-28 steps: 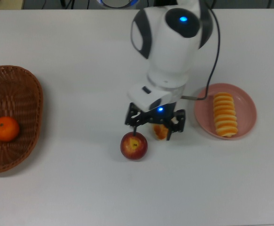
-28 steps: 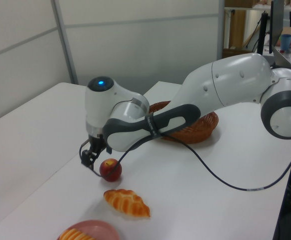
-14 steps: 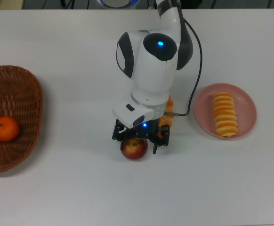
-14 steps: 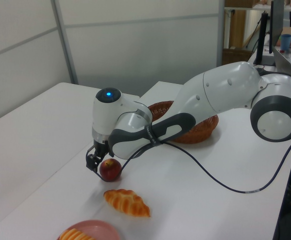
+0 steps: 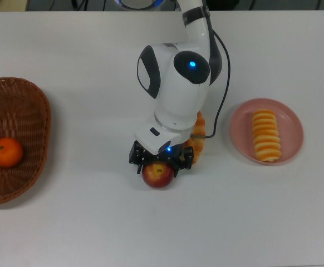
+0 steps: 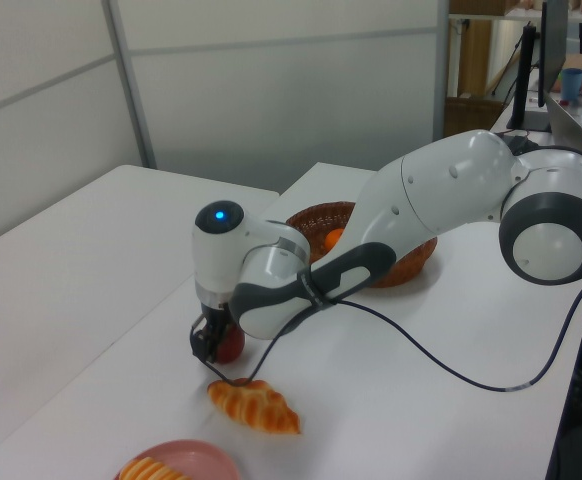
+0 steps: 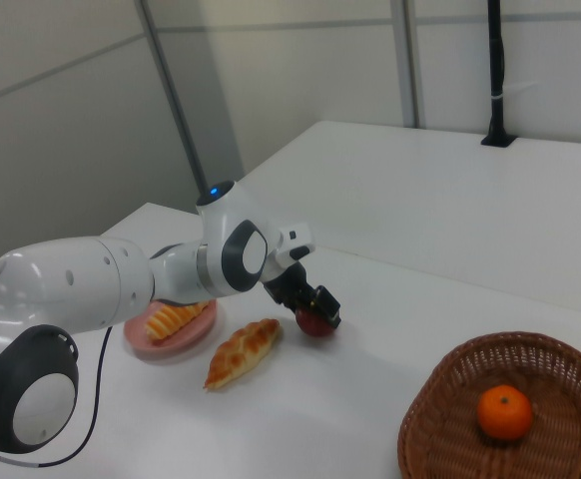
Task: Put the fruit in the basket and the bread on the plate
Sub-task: 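Move the gripper to the red apple and grasp it, then lift the apple, carry it into the basket and release, then move the gripper down to the braided bread roll, then close the gripper on the braided roll and lift it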
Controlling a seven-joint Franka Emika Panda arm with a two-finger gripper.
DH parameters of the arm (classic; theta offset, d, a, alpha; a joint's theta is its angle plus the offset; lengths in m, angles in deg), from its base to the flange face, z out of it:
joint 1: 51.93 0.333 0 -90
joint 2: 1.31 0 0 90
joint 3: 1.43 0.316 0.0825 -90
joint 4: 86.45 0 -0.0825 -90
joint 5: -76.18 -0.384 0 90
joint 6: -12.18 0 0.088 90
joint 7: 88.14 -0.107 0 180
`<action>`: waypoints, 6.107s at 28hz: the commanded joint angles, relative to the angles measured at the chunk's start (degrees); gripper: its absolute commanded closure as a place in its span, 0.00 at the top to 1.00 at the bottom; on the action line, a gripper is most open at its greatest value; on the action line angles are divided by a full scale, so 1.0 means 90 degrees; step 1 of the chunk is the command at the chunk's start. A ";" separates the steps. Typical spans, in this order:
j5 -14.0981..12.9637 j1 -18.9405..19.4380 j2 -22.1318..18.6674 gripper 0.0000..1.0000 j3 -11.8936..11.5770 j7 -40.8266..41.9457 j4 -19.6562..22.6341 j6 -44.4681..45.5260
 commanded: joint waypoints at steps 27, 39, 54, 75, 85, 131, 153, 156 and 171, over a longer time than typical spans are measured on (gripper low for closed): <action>-0.0416 -0.2309 -0.0900 0.00 -0.0156 -0.0040 -0.0144 -0.0090; -0.0299 -0.2984 -0.0324 0.05 -0.0537 0.0790 0.0061 -0.0080; -0.0103 -0.3092 -0.0206 1.00 -0.0596 0.0897 0.0012 -0.0070; -0.1139 -0.2253 -0.0890 1.00 -0.0439 0.0888 0.0002 0.0514; -0.1139 -0.0818 -0.1027 1.00 -0.0439 0.0888 0.0002 0.1901; -0.0914 0.0951 -0.0646 0.00 0.0410 0.0849 0.0129 0.3826; -0.0904 0.0932 -0.0704 0.00 0.0400 0.0839 0.0080 0.3836; -0.0914 0.0932 -0.0773 0.00 0.0400 0.0829 0.0041 0.3846; -0.0973 0.1224 -0.1251 0.00 0.0488 0.0537 -0.0203 0.3807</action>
